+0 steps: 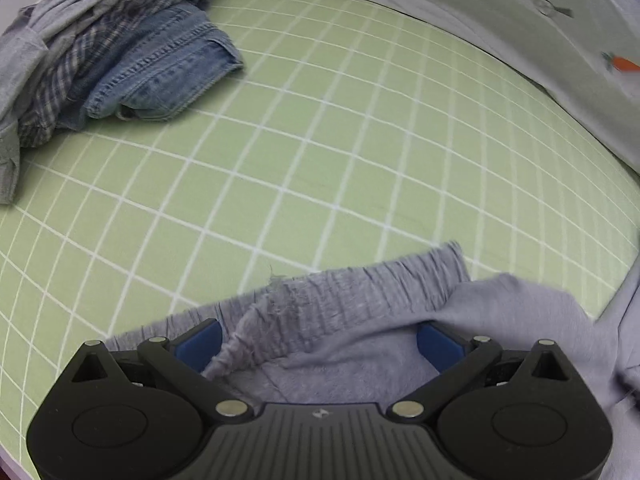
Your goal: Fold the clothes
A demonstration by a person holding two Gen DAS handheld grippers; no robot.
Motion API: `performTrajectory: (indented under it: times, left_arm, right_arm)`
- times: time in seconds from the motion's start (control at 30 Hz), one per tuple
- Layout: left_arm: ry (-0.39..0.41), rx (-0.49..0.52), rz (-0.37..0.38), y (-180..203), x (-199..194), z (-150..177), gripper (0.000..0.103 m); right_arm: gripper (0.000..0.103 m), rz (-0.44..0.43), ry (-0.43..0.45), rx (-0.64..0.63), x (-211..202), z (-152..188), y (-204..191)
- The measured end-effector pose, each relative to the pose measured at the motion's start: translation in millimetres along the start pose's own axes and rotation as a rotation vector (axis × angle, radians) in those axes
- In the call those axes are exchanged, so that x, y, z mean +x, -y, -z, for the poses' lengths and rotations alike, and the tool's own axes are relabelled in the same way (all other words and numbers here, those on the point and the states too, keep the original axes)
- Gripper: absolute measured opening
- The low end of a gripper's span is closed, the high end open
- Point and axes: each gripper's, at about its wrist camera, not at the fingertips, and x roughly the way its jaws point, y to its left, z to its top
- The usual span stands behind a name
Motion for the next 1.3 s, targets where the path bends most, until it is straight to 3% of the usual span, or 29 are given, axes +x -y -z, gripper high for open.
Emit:
performTrajectory:
  times: [0.07,0.3,0.43,0.5,0.57,0.63,0.87,0.97,1.03,1.07,1.1,1.17,1.3]
  left_arm:
    - [0.013,0.013,-0.006,3.0,-5.1,0.8,0.102]
    - [0.092,0.006,0.005,7.0,-9.9,-26.4,0.101]
    - [0.078,0.081,0.016,25.2,4.7,-39.4,0.098]
    - [0.055,0.144,0.03,37.8,12.9,-37.8,0.096]
    - [0.032,0.211,0.04,50.6,19.5,-33.4,0.096]
    - [0.018,0.265,0.032,60.8,25.5,-27.3,0.096]
    - [0.018,0.318,0.02,73.7,35.6,-11.0,0.096]
    - [0.04,0.312,0.046,72.5,36.0,-6.2,0.083]
    - [0.074,0.344,0.064,75.0,32.2,-0.4,0.063]
    - [0.088,0.356,0.082,76.7,29.1,-0.7,0.041]
    - [0.09,0.349,0.1,78.1,26.1,-1.6,0.027]
    - [0.093,0.319,0.118,75.5,23.2,-9.9,0.02]
    - [0.21,0.296,0.082,57.9,12.0,-55.0,0.019]
  right_arm:
    - [0.004,0.001,0.017,0.003,-4.0,13.0,2.9]
    - [0.005,0.016,0.014,-0.066,-10.8,10.3,-9.3]
    - [0.01,0.013,0.011,-0.037,-7.9,9.4,-10.1]
    - [0.019,0.021,0.007,-0.015,-1.5,6.3,-7.1]
    - [0.035,0.039,0.003,0.011,1.6,3.8,-2.8]
    - [0.041,0.043,-0.002,0.044,2.8,5.0,1.3]
    - [0.067,0.073,-0.027,0.122,13.5,3.3,13.3]
    - [0.069,0.078,-0.033,0.125,16.4,2.4,15.2]
    - [0.069,0.077,-0.035,0.128,17.2,1.6,14.7]
    - [0.069,0.076,-0.035,0.128,17.9,0.7,14.9]
    - [0.069,0.075,-0.033,0.128,18.2,-0.6,14.7]
    - [0.068,0.074,-0.021,0.128,17.0,-4.1,14.3]
    - [0.068,0.087,0.039,0.136,9.4,-13.9,14.8]
